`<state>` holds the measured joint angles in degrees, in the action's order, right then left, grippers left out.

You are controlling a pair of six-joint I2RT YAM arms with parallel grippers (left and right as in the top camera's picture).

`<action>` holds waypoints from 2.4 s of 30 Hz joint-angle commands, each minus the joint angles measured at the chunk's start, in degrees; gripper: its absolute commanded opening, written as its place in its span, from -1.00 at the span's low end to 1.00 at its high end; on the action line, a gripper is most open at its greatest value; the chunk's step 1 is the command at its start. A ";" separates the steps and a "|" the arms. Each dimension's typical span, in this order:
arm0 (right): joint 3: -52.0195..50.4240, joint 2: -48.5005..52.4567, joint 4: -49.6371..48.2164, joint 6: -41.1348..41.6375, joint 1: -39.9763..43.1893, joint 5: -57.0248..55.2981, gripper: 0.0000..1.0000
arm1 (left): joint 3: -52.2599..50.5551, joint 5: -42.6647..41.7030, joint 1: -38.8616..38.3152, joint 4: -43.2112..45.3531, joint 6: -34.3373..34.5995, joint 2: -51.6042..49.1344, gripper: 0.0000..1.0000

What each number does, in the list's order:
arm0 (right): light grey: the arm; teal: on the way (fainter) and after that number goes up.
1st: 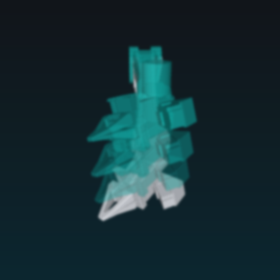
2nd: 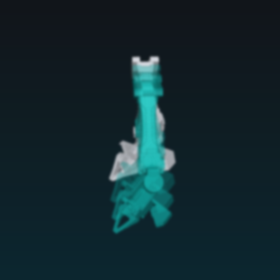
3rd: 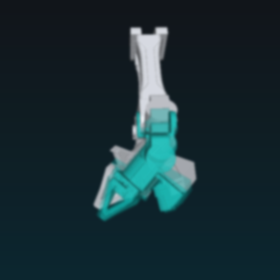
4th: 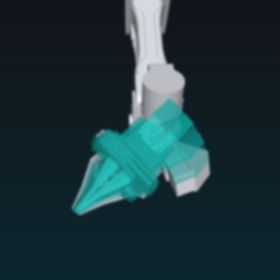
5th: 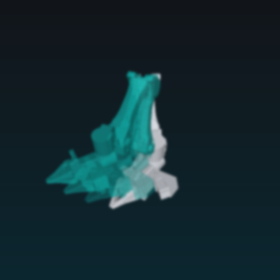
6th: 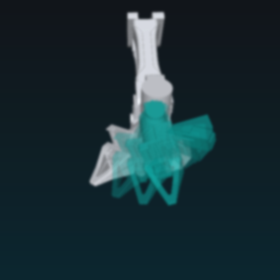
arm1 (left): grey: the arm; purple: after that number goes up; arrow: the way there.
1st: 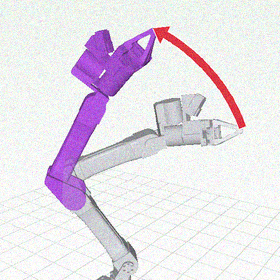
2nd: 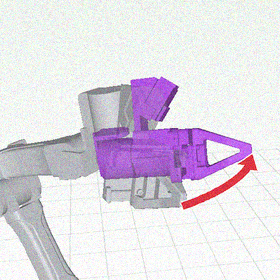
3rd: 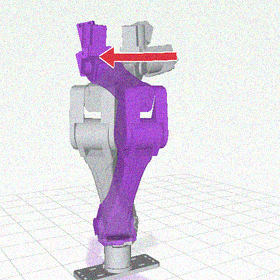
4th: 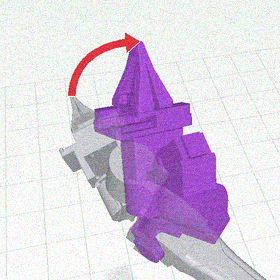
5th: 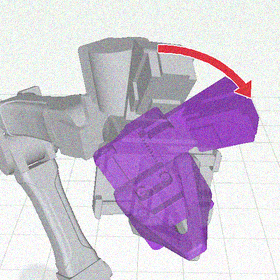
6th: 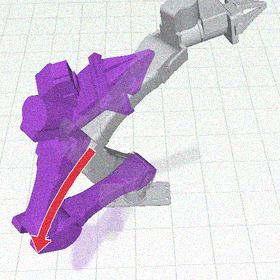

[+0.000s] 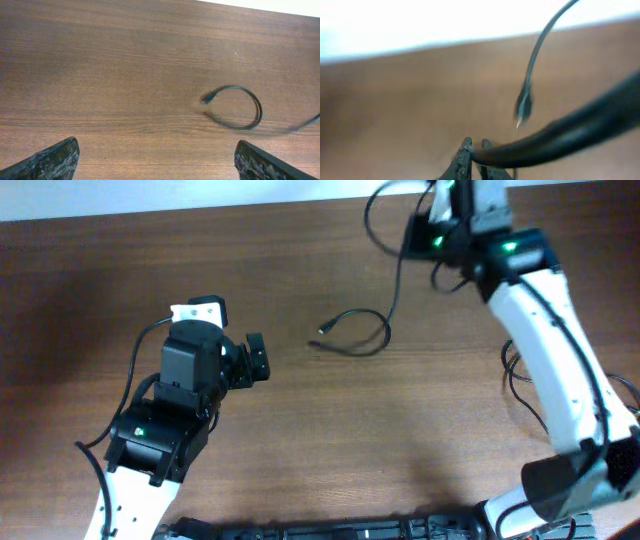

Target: Untangle cables

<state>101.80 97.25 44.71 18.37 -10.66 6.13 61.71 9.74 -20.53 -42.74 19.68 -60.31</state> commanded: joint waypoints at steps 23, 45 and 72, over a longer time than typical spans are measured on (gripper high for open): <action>12.09 -1.55 -36.26 -1.01 29.44 -29.97 -0.92 | 0.11 0.61 0.09 0.15 -0.02 0.28 0.98; 12.00 10.21 4.94 -5.92 32.92 -31.19 0.77 | 0.11 0.61 0.09 0.13 -0.02 0.28 0.99; 12.02 -8.76 36.33 -18.75 10.67 11.47 0.97 | 0.11 0.61 0.09 0.15 -0.02 0.28 0.98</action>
<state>113.25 92.16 80.29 -1.19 4.97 16.21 61.71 9.74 -20.53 -42.70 19.70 -60.31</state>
